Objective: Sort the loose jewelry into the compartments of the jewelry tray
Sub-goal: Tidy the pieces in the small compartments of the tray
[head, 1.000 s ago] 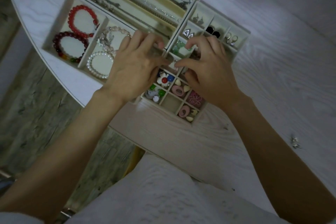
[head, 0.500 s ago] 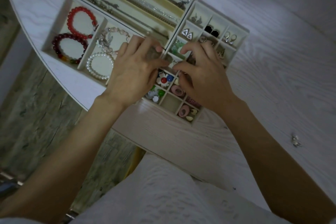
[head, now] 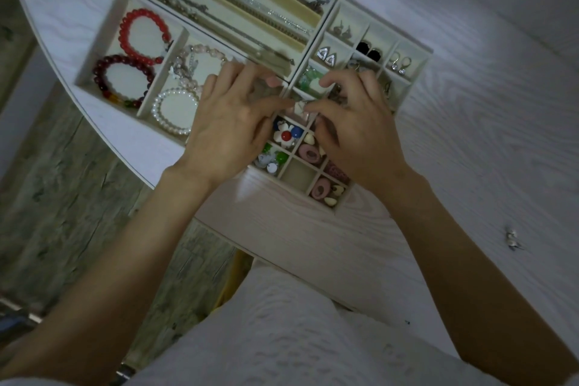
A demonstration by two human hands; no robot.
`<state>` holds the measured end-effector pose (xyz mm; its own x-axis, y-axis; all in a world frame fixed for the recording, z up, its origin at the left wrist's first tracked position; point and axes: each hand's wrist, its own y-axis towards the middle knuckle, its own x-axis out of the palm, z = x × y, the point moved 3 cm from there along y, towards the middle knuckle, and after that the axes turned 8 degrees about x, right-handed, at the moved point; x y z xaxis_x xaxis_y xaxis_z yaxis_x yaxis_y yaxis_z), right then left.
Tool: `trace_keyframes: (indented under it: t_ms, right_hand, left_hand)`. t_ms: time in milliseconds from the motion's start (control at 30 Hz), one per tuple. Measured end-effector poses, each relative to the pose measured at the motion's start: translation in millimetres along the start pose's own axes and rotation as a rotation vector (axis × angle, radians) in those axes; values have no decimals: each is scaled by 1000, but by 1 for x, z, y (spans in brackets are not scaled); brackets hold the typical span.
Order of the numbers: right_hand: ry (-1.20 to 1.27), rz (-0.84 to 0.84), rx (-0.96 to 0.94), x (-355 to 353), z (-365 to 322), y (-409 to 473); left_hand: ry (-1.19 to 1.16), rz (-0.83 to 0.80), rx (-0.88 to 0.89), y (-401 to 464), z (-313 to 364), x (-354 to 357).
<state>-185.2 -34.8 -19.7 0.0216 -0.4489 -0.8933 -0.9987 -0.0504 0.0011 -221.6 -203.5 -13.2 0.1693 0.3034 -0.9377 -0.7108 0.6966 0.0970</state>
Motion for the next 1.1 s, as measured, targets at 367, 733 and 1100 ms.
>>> trace_keyframes:
  t_ms: [367, 733, 1100]
  right_hand:
    - [-78, -12, -57, 0, -5, 1]
    - [-31, 43, 14, -1, -11, 3]
    - [-45, -17, -49, 2, -14, 10]
  left_hand:
    - [-42, 100, -15, -16, 1, 5]
    - [-92, 134, -45, -16, -2, 7]
    - [-100, 152, -31, -16, -3, 8]
